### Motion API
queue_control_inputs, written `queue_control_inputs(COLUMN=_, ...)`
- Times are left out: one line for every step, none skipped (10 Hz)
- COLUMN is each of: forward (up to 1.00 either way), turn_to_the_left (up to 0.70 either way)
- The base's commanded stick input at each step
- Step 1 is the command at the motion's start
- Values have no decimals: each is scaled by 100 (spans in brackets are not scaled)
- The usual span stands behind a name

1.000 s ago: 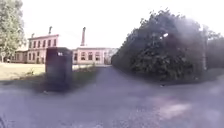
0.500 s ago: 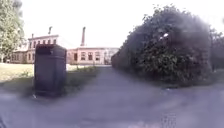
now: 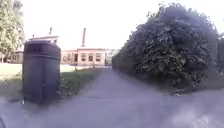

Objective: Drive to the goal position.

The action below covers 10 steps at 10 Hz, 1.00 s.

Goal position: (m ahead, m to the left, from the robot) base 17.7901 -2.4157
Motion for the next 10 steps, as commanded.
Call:
queue_control_inputs(forward=70, turn_to_the_left=0)
queue_control_inputs(forward=70, turn_to_the_left=0)
queue_control_inputs(forward=70, turn_to_the_left=0)
queue_control_inputs(forward=70, turn_to_the_left=0)
queue_control_inputs(forward=70, turn_to_the_left=1)
queue_control_inputs(forward=70, turn_to_the_left=10)
queue_control_inputs(forward=70, turn_to_the_left=34)
queue_control_inputs(forward=70, turn_to_the_left=19)
queue_control_inputs(forward=70, turn_to_the_left=1)
queue_control_inputs(forward=70, turn_to_the_left=0)
